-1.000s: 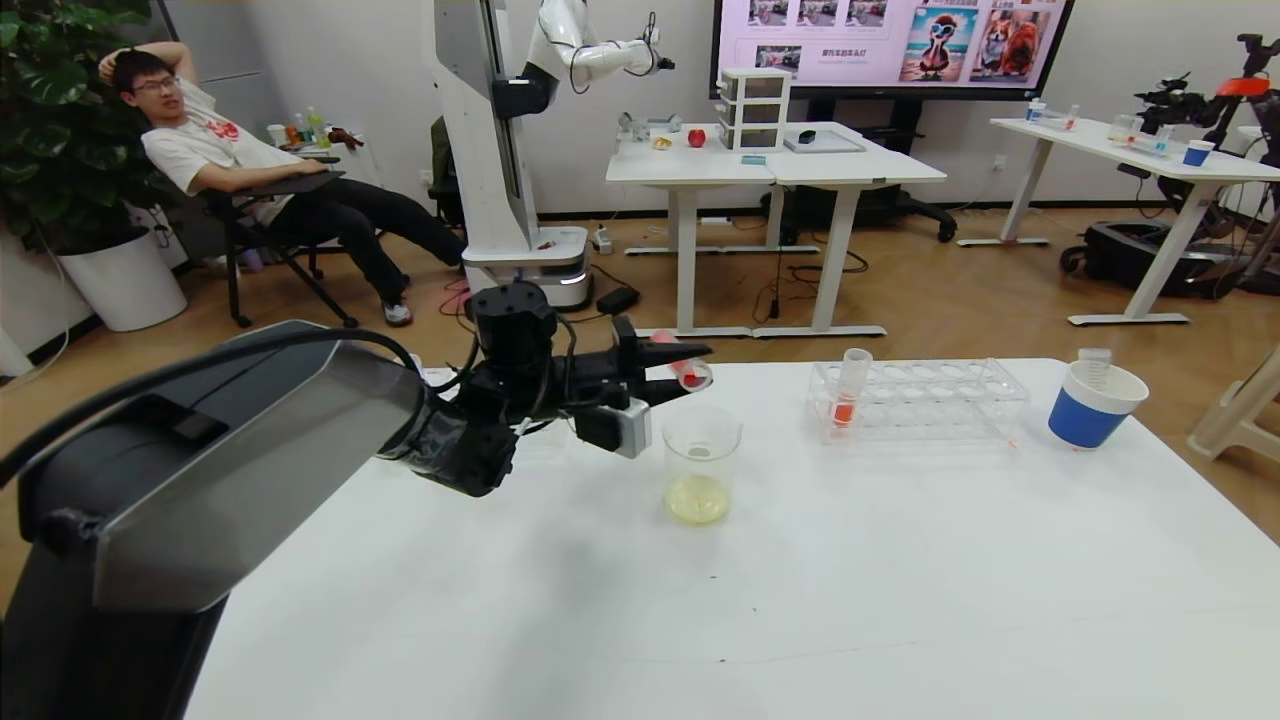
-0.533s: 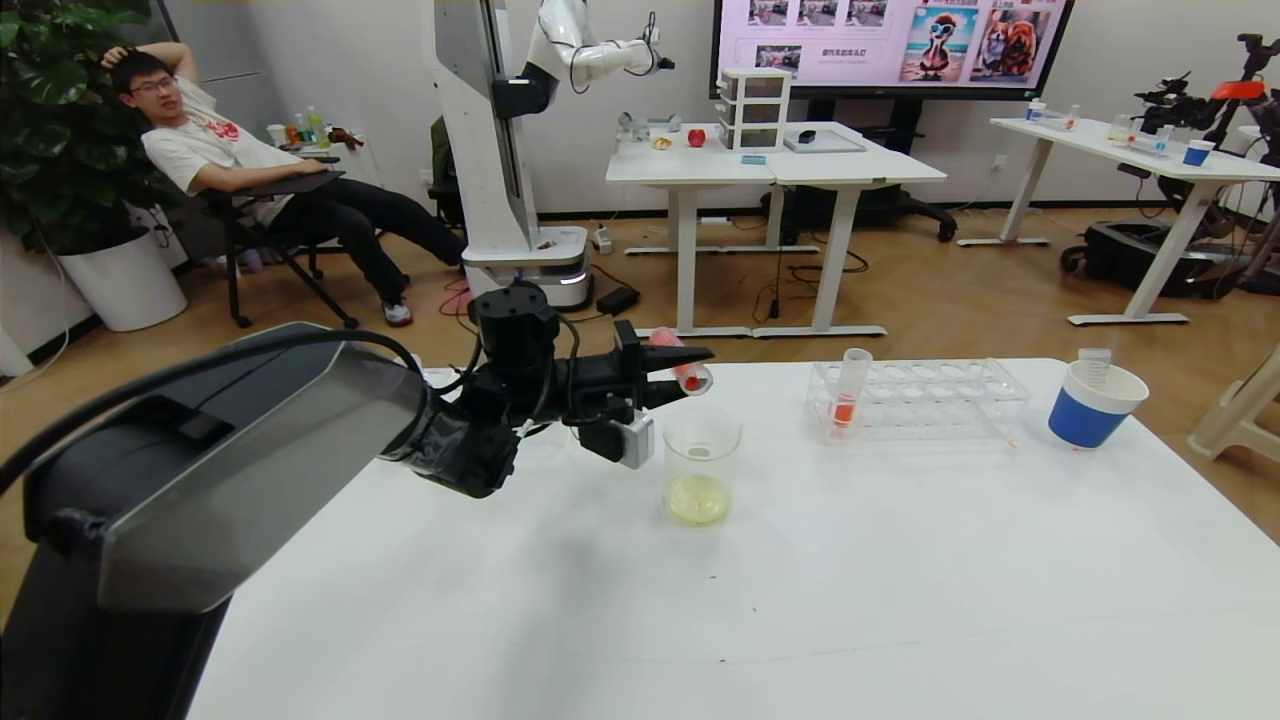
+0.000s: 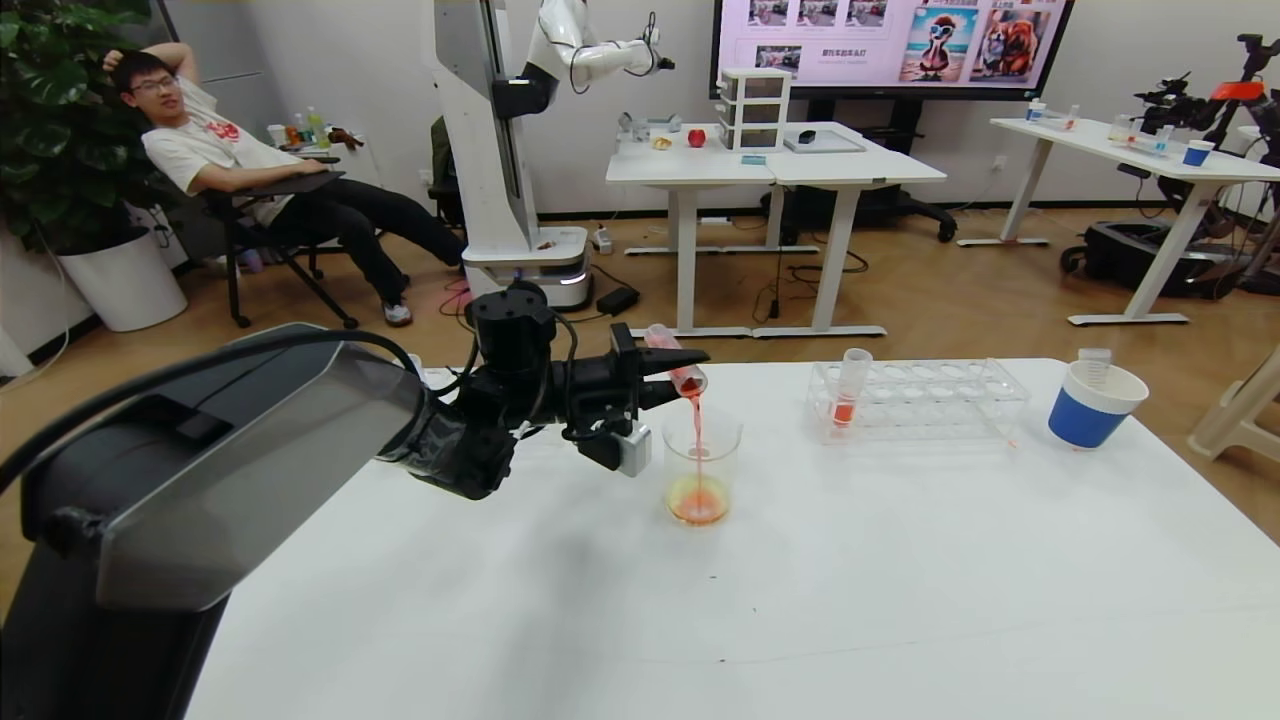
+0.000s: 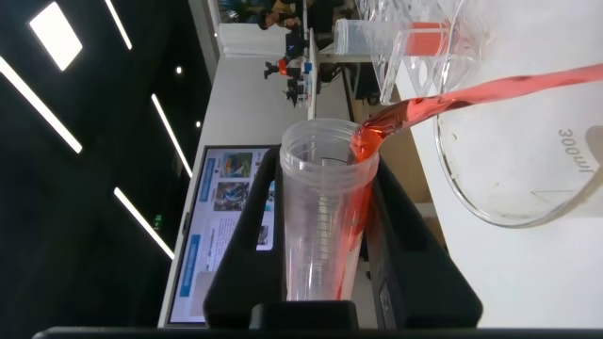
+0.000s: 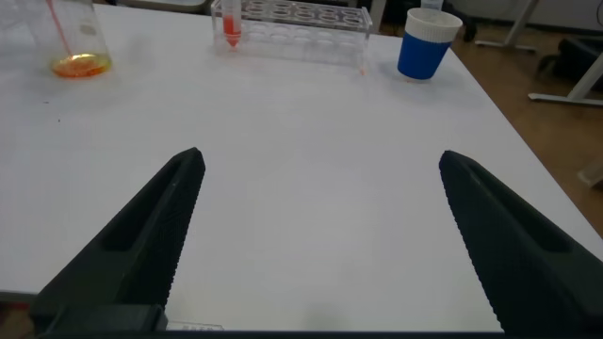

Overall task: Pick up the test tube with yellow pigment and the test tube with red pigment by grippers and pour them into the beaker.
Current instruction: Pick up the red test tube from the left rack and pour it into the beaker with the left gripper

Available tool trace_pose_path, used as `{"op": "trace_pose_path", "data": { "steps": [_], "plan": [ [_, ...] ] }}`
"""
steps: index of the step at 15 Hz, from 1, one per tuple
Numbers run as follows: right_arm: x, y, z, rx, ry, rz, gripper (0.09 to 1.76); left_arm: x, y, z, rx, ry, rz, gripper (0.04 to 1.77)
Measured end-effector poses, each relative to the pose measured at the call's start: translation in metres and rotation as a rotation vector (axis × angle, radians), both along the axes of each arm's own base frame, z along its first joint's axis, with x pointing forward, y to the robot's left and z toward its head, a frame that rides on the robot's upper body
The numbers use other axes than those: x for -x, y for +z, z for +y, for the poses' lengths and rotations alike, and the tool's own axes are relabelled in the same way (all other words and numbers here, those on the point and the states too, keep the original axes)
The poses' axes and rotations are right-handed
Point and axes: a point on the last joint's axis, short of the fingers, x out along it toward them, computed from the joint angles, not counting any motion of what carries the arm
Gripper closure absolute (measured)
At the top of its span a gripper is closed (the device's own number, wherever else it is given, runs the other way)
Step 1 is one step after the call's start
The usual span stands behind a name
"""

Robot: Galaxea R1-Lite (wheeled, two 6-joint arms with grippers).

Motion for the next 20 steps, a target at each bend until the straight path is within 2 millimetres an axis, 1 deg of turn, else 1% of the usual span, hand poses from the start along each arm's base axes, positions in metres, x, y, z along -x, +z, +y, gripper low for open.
{"op": "trace_pose_path", "data": {
  "steps": [9, 15, 18, 20],
  "plan": [
    [0.0, 0.0, 0.0, 0.0, 0.0, 0.0, 0.11, -0.001, -0.002, 0.004, -0.055, 0.03, -0.112, 1.31],
    [0.0, 0.0, 0.0, 0.0, 0.0, 0.0, 0.11, 0.0, 0.007, 0.005, -0.083, 0.037, -0.155, 1.31],
    [0.0, 0.0, 0.0, 0.0, 0.0, 0.0, 0.11, 0.001, 0.009, 0.006, -0.08, 0.036, -0.142, 1.31],
    [0.0, 0.0, 0.0, 0.0, 0.0, 0.0, 0.11, 0.001, 0.009, 0.008, -0.061, 0.039, -0.083, 1.31]
  ]
}}
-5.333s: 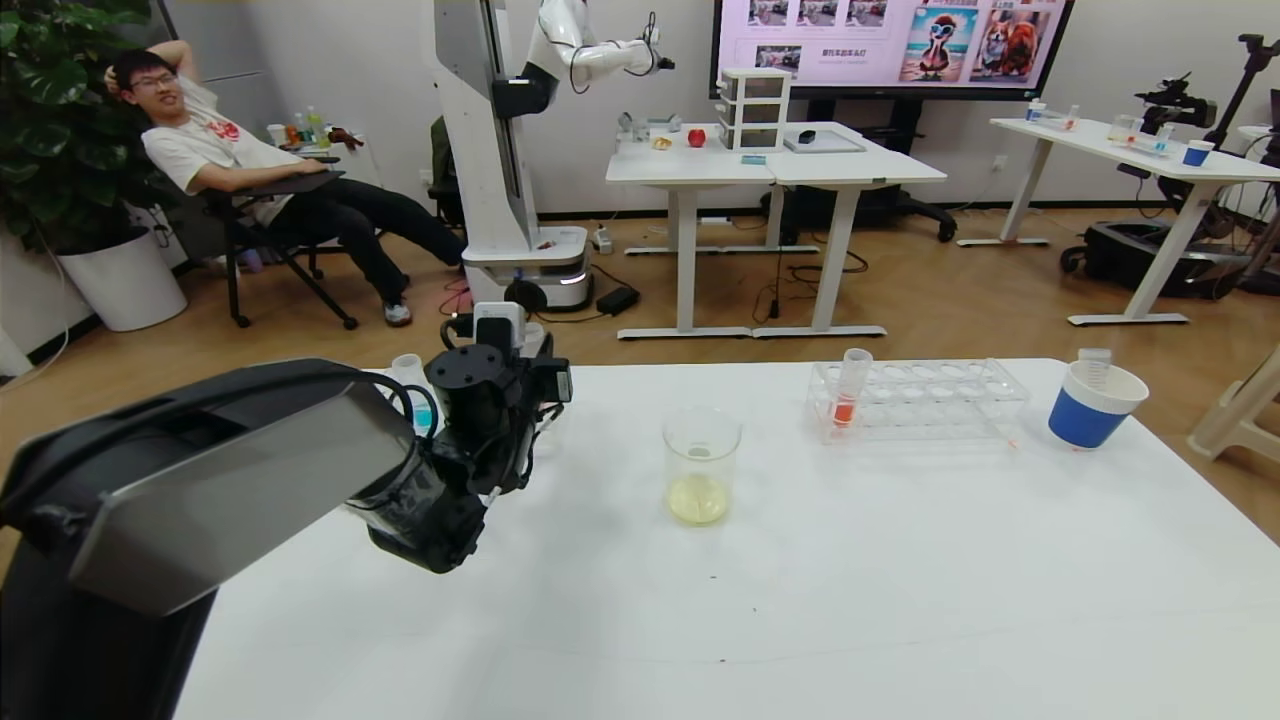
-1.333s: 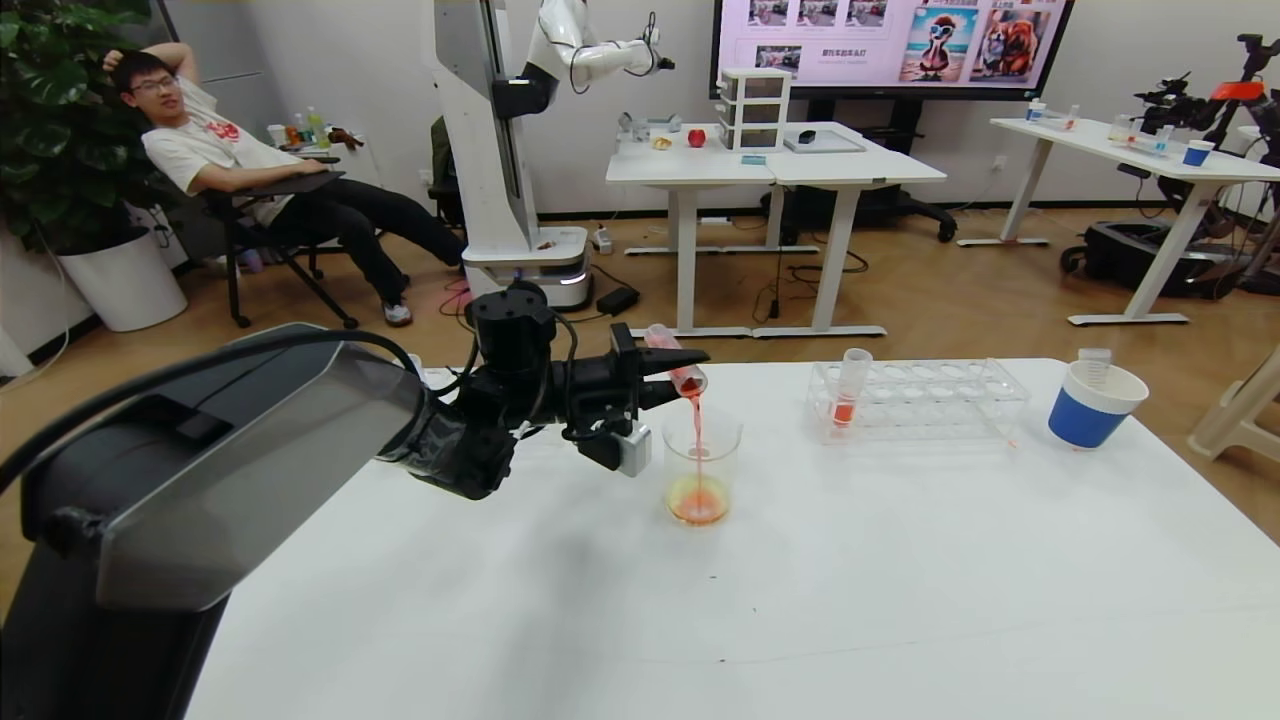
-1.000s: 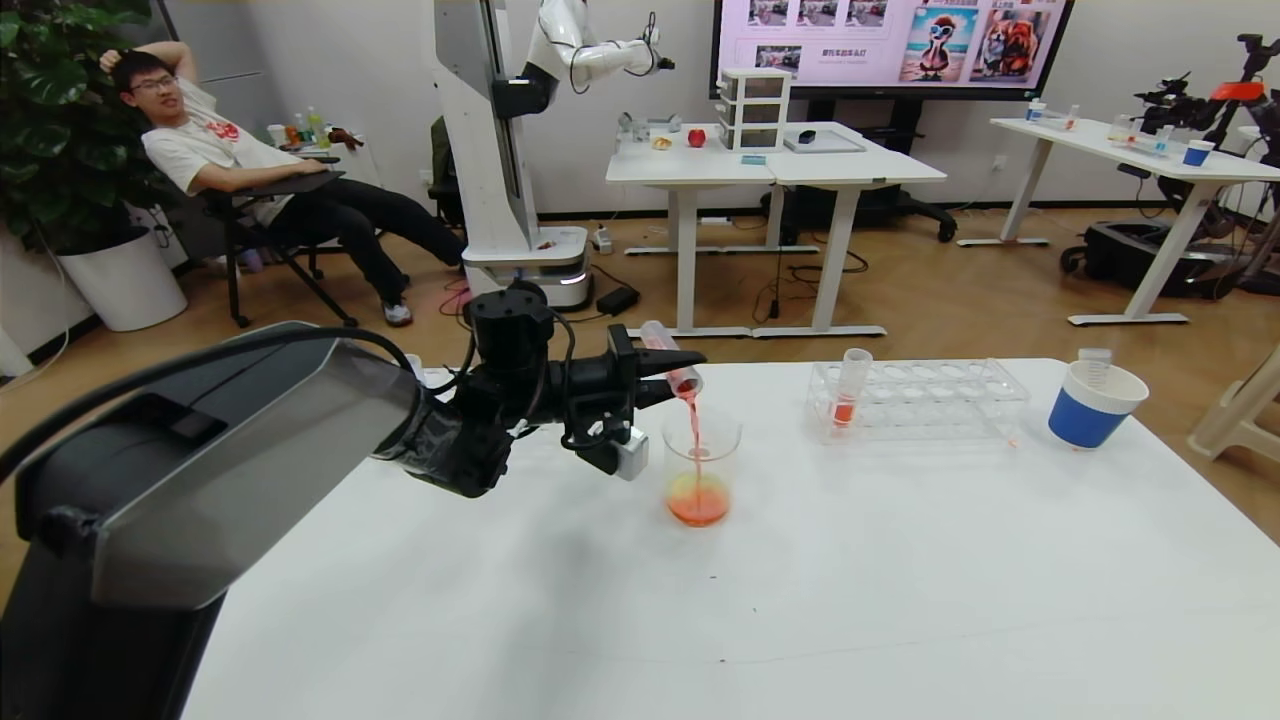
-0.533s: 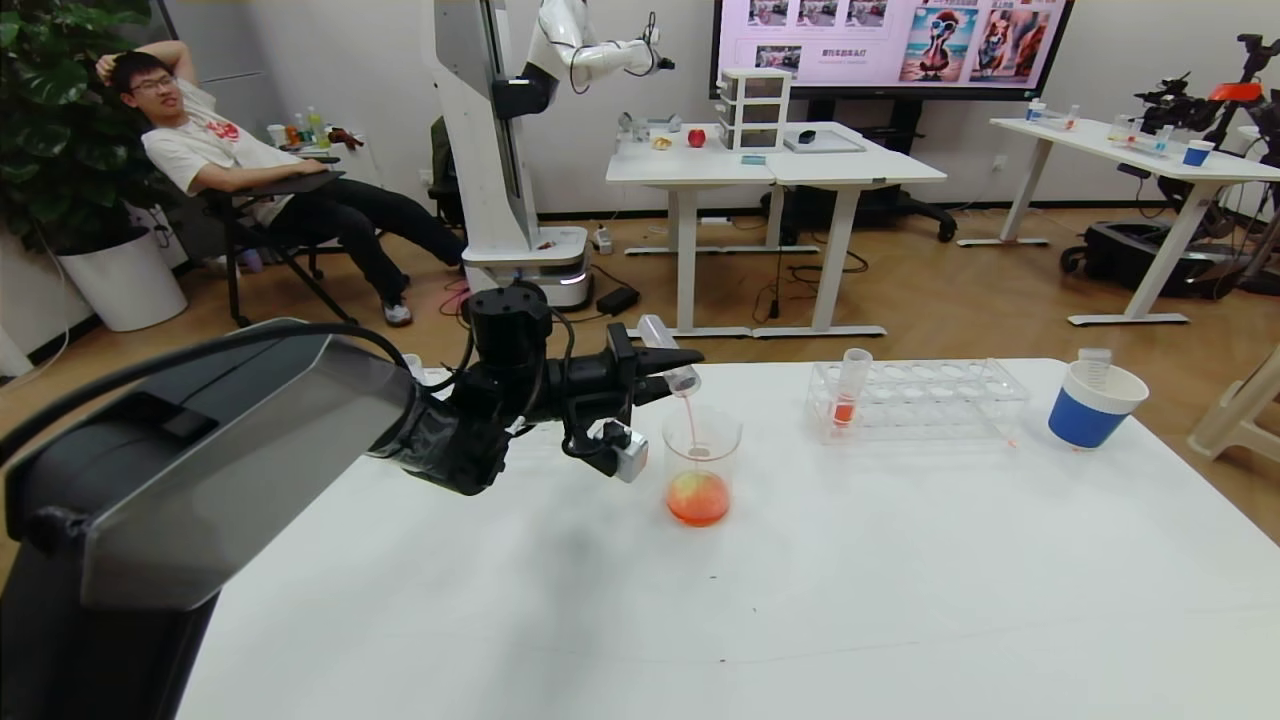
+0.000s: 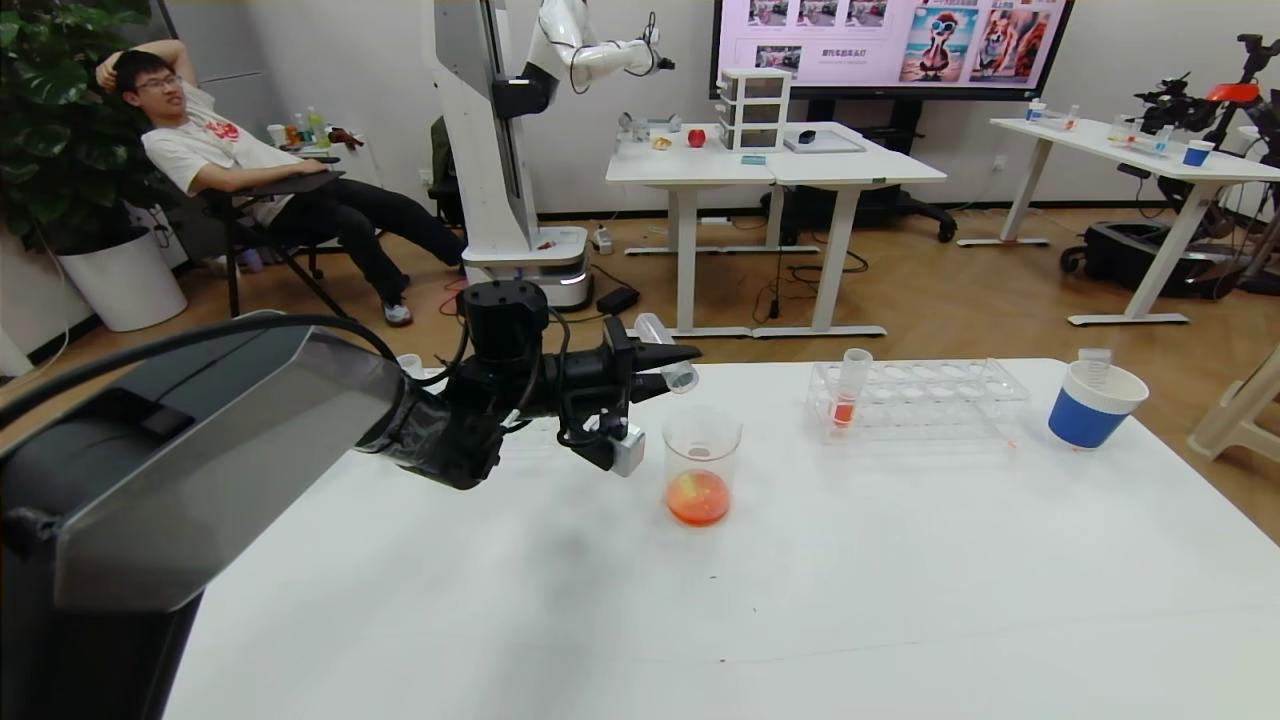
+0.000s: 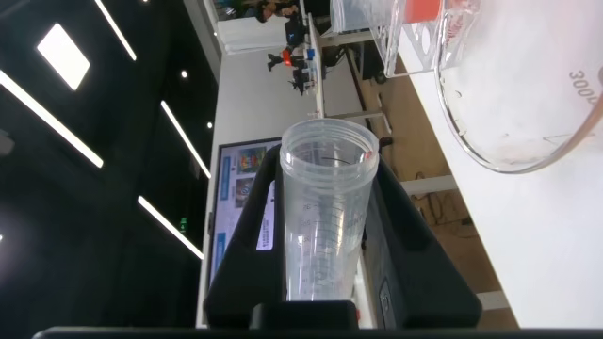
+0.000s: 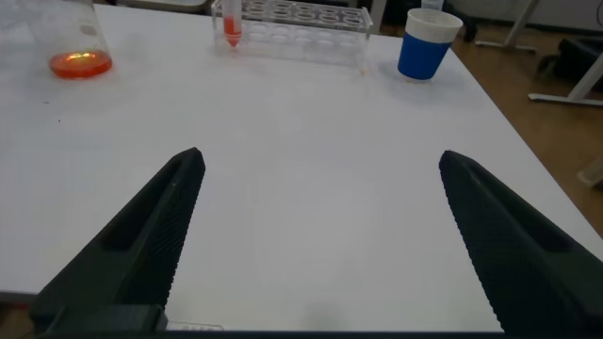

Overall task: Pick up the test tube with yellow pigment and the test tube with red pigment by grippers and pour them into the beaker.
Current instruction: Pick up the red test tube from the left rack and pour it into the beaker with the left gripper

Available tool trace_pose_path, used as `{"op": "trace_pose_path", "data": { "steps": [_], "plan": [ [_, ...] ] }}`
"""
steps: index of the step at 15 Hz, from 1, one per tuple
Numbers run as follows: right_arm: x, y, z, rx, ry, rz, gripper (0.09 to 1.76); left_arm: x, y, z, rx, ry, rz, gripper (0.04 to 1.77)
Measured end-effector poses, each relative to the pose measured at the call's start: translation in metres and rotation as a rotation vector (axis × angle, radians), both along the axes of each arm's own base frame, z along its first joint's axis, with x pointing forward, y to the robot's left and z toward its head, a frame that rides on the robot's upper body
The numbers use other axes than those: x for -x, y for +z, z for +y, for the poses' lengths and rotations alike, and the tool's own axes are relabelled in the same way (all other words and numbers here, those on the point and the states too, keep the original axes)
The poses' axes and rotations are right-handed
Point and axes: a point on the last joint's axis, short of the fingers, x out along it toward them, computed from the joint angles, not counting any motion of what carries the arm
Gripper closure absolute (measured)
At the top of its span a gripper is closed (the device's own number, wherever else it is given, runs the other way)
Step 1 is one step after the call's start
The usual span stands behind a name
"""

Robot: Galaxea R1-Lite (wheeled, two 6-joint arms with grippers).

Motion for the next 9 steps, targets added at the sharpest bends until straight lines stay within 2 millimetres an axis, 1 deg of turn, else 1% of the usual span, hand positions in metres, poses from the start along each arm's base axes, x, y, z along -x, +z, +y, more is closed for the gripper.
{"op": "trace_pose_path", "data": {
  "steps": [2, 5, 6, 7, 9],
  "plan": [
    [0.0, 0.0, 0.0, 0.0, 0.0, 0.0, 0.11, -0.001, 0.001, 0.003, 0.05, 0.018, 0.127, 1.31],
    [0.0, 0.0, 0.0, 0.0, 0.0, 0.0, 0.11, -0.003, 0.006, 0.008, 0.201, 0.097, 0.411, 1.31],
    [0.0, 0.0, 0.0, 0.0, 0.0, 0.0, 0.11, -0.004, 0.011, 0.01, 0.289, 0.134, 0.488, 1.31],
    [0.0, 0.0, 0.0, 0.0, 0.0, 0.0, 0.11, -0.003, 0.016, 0.012, 0.416, 0.183, 0.563, 1.31],
    [0.0, 0.0, 0.0, 0.0, 0.0, 0.0, 0.11, 0.0, 0.021, 0.014, 0.696, 0.34, 0.712, 1.31]
  ]
}}
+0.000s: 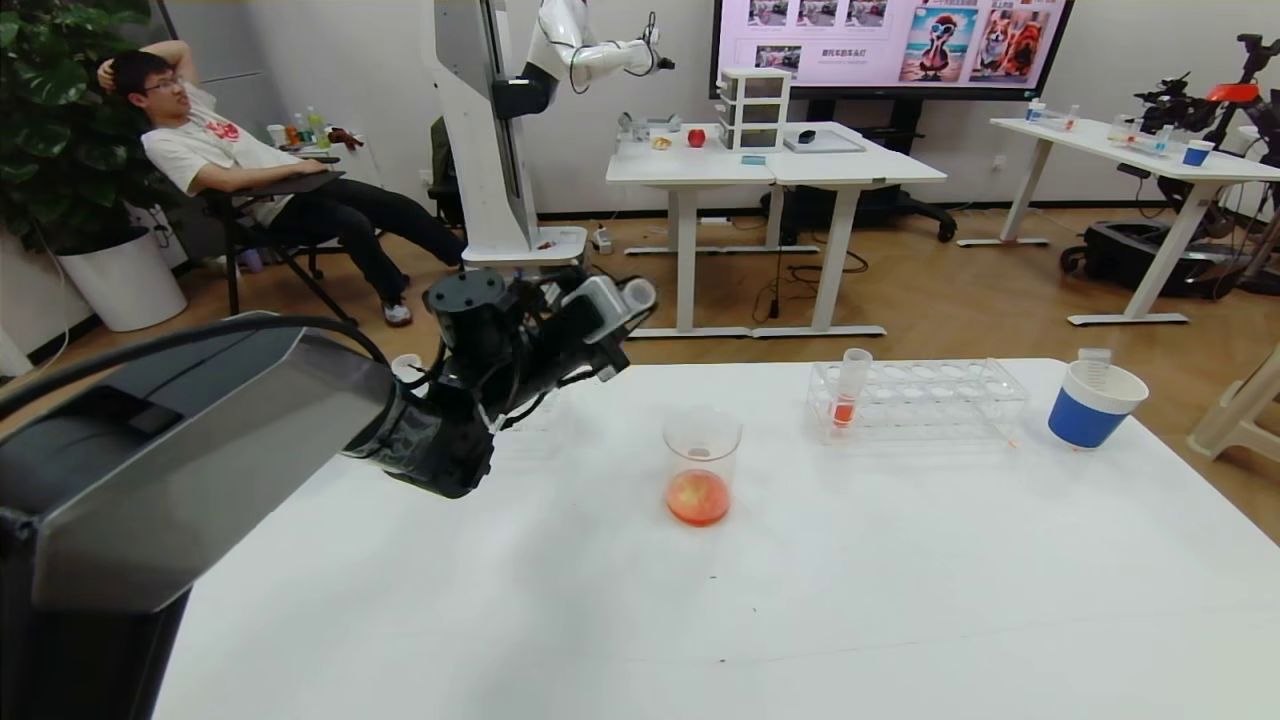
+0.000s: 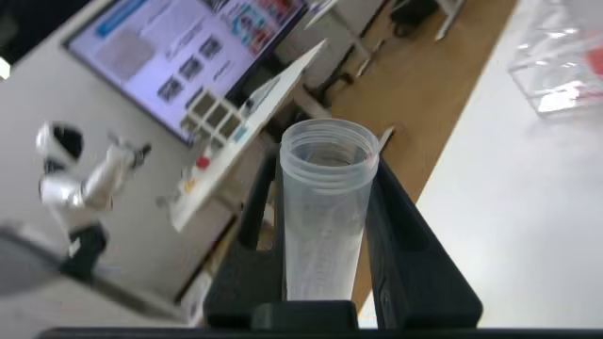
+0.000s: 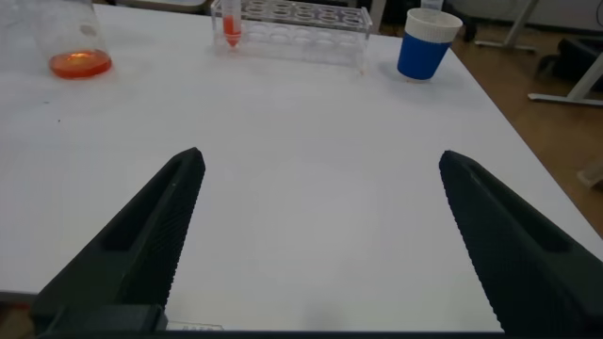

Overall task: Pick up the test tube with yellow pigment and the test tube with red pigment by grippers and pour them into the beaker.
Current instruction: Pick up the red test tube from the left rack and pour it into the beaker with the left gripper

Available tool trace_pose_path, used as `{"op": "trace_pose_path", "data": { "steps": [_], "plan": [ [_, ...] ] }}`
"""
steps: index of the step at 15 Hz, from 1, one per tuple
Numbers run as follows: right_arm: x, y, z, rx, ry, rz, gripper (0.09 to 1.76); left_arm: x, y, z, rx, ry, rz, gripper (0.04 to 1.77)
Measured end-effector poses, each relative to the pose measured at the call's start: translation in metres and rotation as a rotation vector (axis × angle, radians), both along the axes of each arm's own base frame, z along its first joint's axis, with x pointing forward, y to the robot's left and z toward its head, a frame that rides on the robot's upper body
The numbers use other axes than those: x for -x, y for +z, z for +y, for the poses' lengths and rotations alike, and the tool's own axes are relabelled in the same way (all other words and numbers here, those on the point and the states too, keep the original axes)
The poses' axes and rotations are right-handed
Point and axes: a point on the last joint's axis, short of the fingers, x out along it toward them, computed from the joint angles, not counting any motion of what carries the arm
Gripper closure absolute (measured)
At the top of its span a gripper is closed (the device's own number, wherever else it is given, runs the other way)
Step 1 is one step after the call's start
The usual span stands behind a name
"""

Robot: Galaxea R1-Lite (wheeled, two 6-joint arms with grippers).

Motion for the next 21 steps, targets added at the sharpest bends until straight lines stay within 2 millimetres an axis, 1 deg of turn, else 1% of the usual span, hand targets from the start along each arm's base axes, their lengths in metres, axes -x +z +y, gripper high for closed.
{"op": "trace_pose_path", "data": {
  "steps": [2, 6, 9, 11, 13, 15, 18, 20, 21],
  "plan": [
    [0.0, 0.0, 0.0, 0.0, 0.0, 0.0, 0.11, 0.005, 0.007, -0.002, 0.241, 0.135, 0.153, 1.31],
    [0.0, 0.0, 0.0, 0.0, 0.0, 0.0, 0.11, 0.02, 0.028, -0.003, 0.566, 0.297, 0.371, 1.31],
    [0.0, 0.0, 0.0, 0.0, 0.0, 0.0, 0.11, 0.027, 0.044, 0.004, 0.689, 0.352, 0.421, 1.31],
    [0.0, 0.0, 0.0, 0.0, 0.0, 0.0, 0.11, 0.026, 0.051, 0.022, 0.72, 0.389, 0.4, 1.31],
    [0.0, 0.0, 0.0, 0.0, 0.0, 0.0, 0.11, 0.023, 0.053, 0.053, 0.731, 0.451, 0.385, 1.31],
    [0.0, 0.0, 0.0, 0.0, 0.001, 0.0, 0.11, 0.022, 0.056, 0.096, 0.738, 0.519, 0.362, 1.31],
    [0.0, 0.0, 0.0, 0.0, 0.0, 0.0, 0.11, 0.025, 0.064, 0.181, 0.747, 0.618, 0.308, 1.31],
    [0.0, 0.0, 0.0, 0.0, 0.0, 0.0, 0.11, 0.033, 0.067, 0.235, 0.763, 0.698, 0.274, 1.31],
    [0.0, 0.0, 0.0, 0.0, 0.0, 0.0, 0.11, 0.039, 0.065, 0.259, 0.776, 0.739, 0.268, 1.31]
  ]
}}
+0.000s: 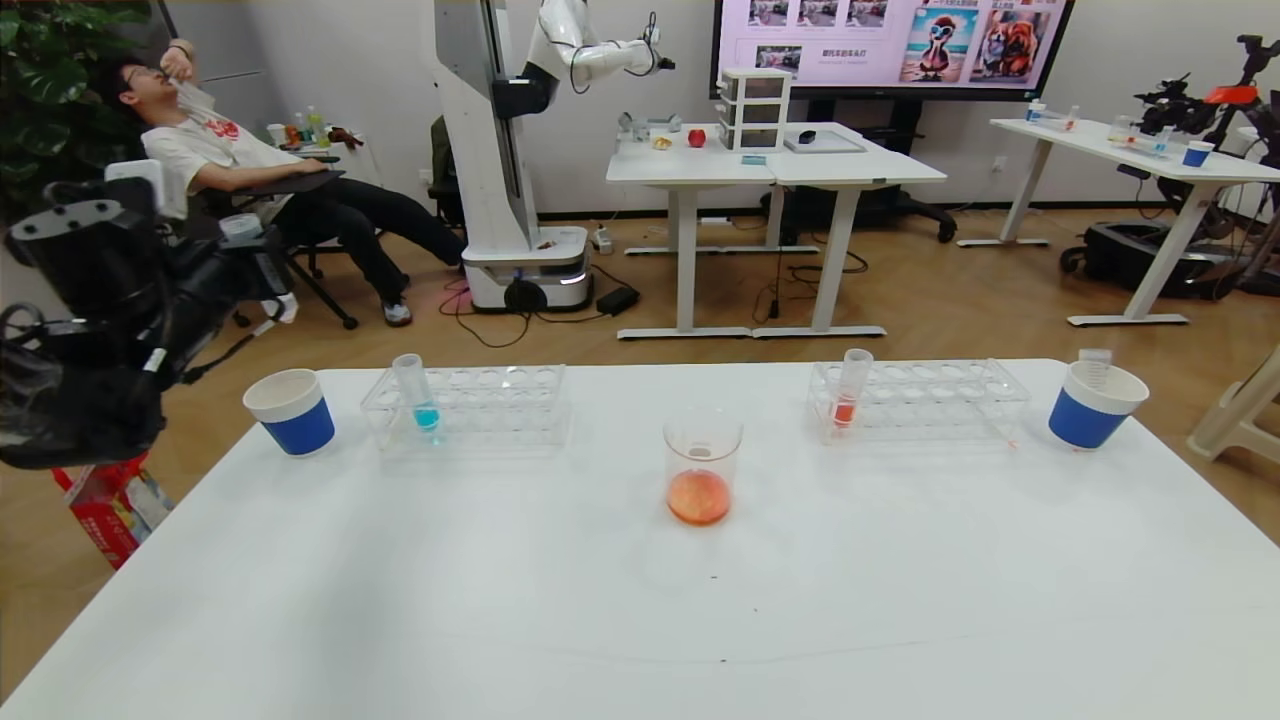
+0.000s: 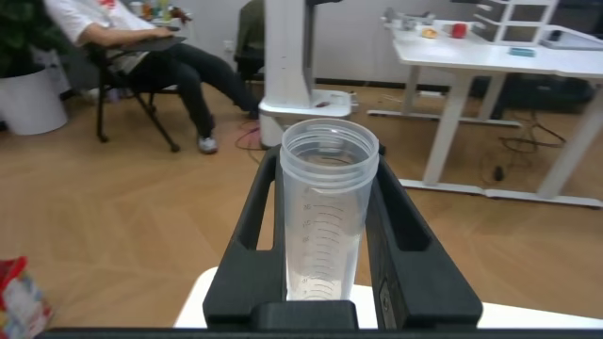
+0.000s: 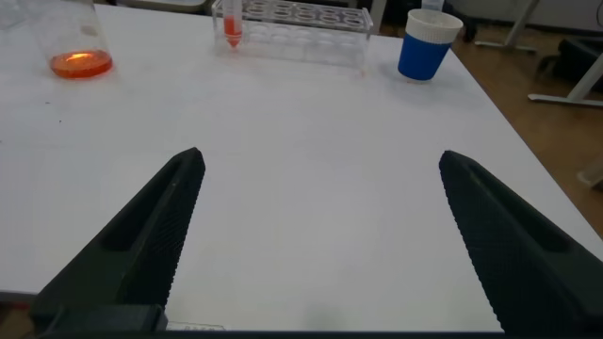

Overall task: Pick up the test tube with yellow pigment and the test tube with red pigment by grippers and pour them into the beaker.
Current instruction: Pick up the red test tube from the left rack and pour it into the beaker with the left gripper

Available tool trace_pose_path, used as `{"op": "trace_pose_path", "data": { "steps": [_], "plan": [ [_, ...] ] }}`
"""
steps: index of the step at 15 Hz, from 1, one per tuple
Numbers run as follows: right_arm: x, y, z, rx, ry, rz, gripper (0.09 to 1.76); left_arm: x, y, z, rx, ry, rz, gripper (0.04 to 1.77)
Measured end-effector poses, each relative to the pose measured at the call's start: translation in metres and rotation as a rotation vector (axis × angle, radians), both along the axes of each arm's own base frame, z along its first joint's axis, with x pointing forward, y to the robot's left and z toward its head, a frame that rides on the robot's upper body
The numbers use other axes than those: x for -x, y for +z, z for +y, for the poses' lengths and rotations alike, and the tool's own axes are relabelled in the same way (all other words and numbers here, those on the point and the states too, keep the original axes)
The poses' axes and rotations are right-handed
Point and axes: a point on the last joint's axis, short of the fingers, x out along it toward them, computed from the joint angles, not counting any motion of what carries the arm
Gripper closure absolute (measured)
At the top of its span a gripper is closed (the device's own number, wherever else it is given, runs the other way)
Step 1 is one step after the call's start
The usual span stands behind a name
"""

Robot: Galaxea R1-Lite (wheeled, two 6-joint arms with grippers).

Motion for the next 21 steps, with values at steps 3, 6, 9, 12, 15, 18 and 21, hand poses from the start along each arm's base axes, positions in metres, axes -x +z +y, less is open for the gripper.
{"op": "trace_pose_path", "data": {
  "steps": [3, 6, 9, 12, 15, 18, 21],
  "plan": [
    [0.0, 0.0, 0.0, 0.0, 0.0, 0.0, 0.11, 0.012, -0.012, 0.033, 0.015, 0.069, 0.007, 1.31],
    [0.0, 0.0, 0.0, 0.0, 0.0, 0.0, 0.11, 0.011, -0.026, 0.041, 0.0, 0.085, -0.056, 1.31],
    [0.0, 0.0, 0.0, 0.0, 0.0, 0.0, 0.11, 0.0, -0.05, 0.037, 0.006, 0.077, -0.022, 1.31],
    [0.0, 0.0, 0.0, 0.0, 0.0, 0.0, 0.11, -0.011, -0.071, 0.035, 0.014, 0.065, 0.002, 1.31],
    [0.0, 0.0, 0.0, 0.0, 0.0, 0.0, 0.11, -0.018, -0.091, 0.036, 0.019, 0.065, 0.018, 1.31],
    [0.0, 0.0, 0.0, 0.0, 0.0, 0.0, 0.11, -0.021, -0.109, 0.036, 0.025, 0.064, 0.045, 1.31],
    [0.0, 0.0, 0.0, 0.0, 0.0, 0.0, 0.11, -0.023, -0.12, 0.036, 0.03, 0.063, 0.07, 1.28]
  ]
}}
